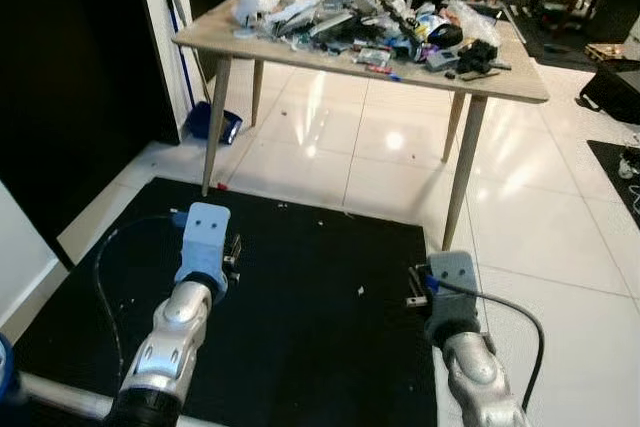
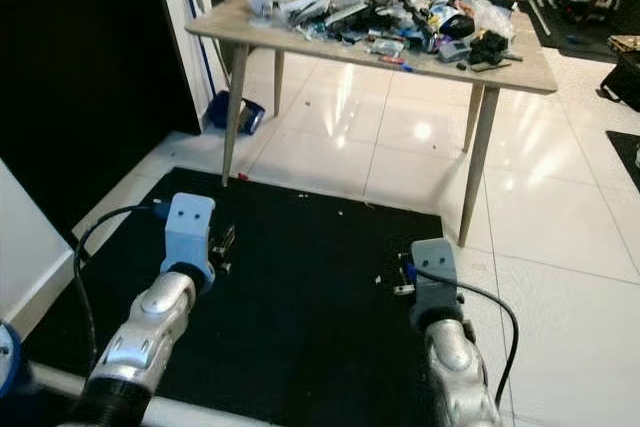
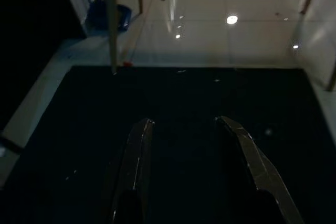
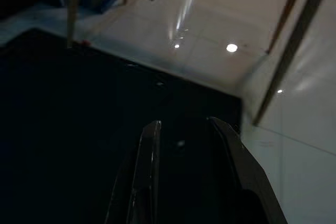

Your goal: Picking trash to rubbish bin

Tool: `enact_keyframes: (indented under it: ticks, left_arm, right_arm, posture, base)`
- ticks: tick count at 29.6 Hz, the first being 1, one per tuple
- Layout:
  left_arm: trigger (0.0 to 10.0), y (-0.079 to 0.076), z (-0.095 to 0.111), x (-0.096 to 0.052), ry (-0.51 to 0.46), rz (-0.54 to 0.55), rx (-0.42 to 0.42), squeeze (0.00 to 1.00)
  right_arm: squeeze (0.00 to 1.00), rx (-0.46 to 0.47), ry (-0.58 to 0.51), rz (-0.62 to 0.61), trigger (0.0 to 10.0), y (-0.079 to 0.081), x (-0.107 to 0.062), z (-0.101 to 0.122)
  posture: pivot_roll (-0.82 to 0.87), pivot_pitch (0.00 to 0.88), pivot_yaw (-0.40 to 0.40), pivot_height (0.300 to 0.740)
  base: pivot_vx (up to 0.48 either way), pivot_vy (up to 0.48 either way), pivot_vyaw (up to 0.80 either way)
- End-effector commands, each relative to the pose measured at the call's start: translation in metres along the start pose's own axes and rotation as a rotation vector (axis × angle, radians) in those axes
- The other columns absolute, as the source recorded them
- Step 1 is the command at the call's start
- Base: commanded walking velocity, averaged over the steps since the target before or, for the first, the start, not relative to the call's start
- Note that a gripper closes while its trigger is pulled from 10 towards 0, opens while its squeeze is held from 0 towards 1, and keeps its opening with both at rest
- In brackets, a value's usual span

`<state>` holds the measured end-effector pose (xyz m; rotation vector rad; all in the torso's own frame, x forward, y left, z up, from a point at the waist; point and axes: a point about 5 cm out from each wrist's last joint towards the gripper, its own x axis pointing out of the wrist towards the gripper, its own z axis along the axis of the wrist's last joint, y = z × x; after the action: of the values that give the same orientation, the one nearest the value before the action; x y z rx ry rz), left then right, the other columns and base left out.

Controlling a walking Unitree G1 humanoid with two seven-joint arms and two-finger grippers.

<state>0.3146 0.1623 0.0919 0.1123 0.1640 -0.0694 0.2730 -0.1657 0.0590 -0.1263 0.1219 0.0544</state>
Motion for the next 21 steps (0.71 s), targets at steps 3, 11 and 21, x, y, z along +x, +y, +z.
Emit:
enact_keyframes:
  ticks: [3, 11, 21]
  left_arm:
    - [10.0, 0.001, 0.001, 0.001, 0.008, 0.001, -0.001, 0.00]
    - [10.0, 0.002, -0.002, 0.001, 0.016, -0.007, 0.009, 0.00]
    - [10.0, 0.002, 0.001, 0.002, 0.008, -0.028, 0.019, 0.00]
  right_arm:
    - [0.00, -0.016, 0.007, -0.013, 10.0, -0.006, 0.000, -0.002]
    - [0.00, -0.034, -0.008, -0.016, 10.0, -0.004, 0.002, 0.001]
    - [0.00, -0.030, -0.037, -0.071, 10.0, -0.015, 0.005, 0.008]
  posture:
    - [-0.06, 0.075, 0.010, 0.740]
    - [-0.06, 0.076, 0.015, 0.740]
    - [-0.05, 0.083, 0.018, 0.740]
  base:
    - [0.331, 0.000, 0.00]
    - [0.333, 0.000, 0.00]
    - [0.336, 0.000, 0.00]
